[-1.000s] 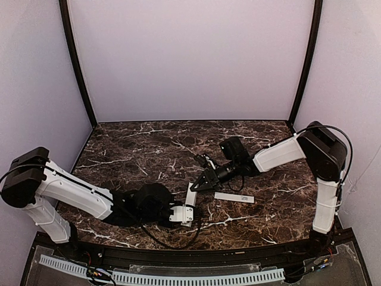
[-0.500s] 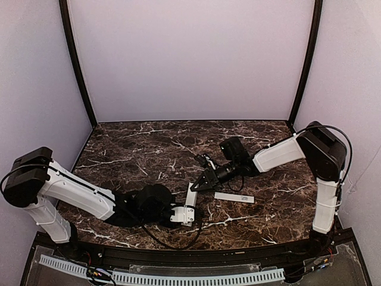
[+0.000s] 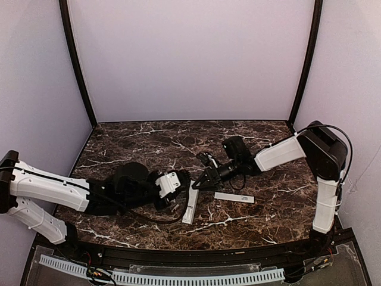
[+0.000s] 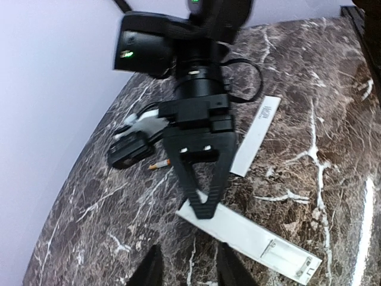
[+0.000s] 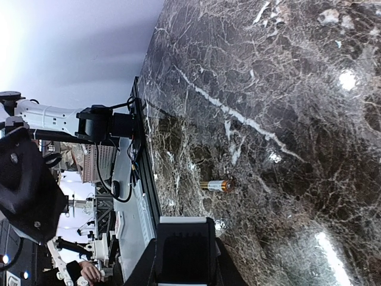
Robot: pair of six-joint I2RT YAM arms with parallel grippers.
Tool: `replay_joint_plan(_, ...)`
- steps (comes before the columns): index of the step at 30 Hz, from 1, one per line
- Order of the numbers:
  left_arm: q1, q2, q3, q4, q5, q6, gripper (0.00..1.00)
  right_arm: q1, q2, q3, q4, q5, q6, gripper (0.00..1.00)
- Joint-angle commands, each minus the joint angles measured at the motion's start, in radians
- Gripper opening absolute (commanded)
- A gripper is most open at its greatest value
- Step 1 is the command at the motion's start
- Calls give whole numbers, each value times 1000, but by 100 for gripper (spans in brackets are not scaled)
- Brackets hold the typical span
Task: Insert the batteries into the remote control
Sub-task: Adjust the remote control without the battery cover at the battery compartment.
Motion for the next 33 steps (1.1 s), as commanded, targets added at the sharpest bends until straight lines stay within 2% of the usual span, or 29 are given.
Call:
replay_joint_plan(1,65,-90,22,-202,-42,-293,39,-23,-45,-24,60,-1,7,0)
replay_joint_plan(5,118,-101,68,-383,-19,-479,45,-40,-68,-40,67,27,0,0)
replay_joint_plan(8,130,-72,102,-488,25,-533,47,-52,-84,-50,68,47,-4,0)
replay_joint_plan(15,151,101,224,-684,134,-621,34,-81,-119,-92,94,83,11,0)
replay_joint_plan(27,157,313,332,-686,224,-645,27,-109,-151,-129,91,102,-6,0)
replay_joint_plan(33,158,385,382,-720,225,-639,26,-108,-170,-141,101,120,-22,0)
